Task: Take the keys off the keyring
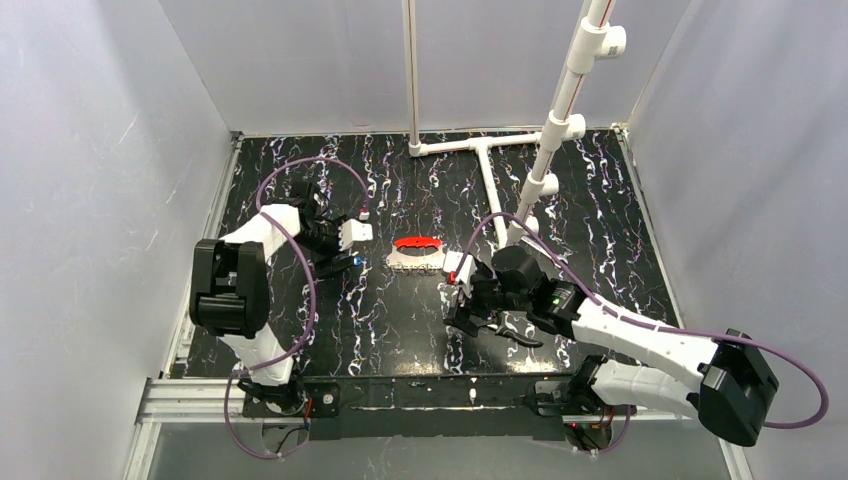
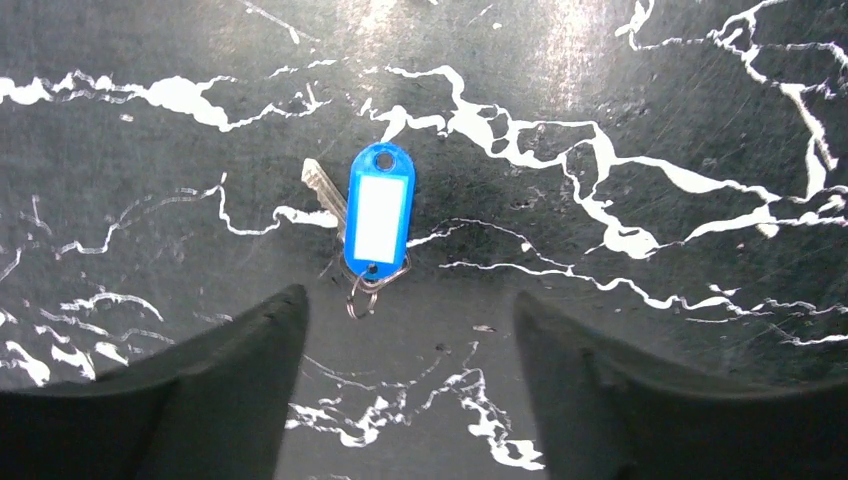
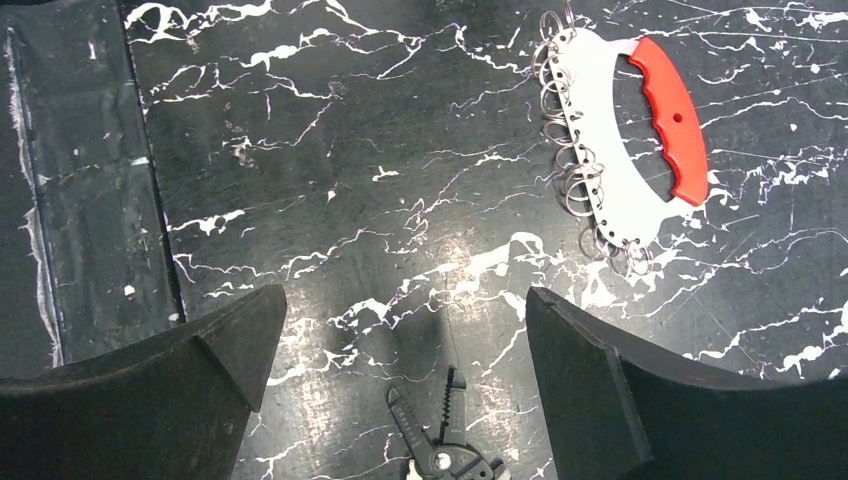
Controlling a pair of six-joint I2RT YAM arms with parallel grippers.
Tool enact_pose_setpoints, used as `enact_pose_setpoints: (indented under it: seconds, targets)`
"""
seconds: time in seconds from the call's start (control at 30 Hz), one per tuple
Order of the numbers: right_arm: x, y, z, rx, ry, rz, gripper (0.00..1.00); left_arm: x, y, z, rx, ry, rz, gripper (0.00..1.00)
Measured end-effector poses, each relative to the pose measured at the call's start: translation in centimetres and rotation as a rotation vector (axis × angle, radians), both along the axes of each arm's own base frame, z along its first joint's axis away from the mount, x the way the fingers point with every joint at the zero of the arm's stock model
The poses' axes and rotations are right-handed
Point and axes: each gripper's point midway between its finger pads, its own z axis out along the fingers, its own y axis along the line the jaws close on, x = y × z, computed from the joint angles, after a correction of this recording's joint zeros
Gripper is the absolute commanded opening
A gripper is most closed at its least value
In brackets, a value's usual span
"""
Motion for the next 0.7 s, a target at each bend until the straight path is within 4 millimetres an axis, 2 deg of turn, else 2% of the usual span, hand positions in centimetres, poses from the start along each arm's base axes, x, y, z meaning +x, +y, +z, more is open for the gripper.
enact_pose_setpoints:
  seconds: [0.1,0.2,0.33,0.53,0.7]
  targets:
    - [0.3,-0.2,0.0,-0.005,-0.009,-0.016,0.98,-0.2,0.0,0.8,-0.005,-0.006,0.028,0.98]
    - [0.6,-0.6,0.5,0.003,-0.026,-0.038,0.98,-0.4,-0.1,2.5,-0.019,-0.028,0.070,0.98]
    - [1.0,-1.6,1.8,0.037,-0.067,-0.074,0.98,-1.1,-0.4,6.0,-0.062,-0.070,0.137,0.98]
    - [1.7,-3.3,4.2,0.093,-0.135,-0.127,0.98,-3.7,-1.0,11.7,-0.149,-0.066,0.292,0.98]
    - [3.0,-5.6,6.4,0.142,-0.195,-0.207,0.98,-6.0,-0.3,13.9,-0.162,-0.064,0.465,0.98]
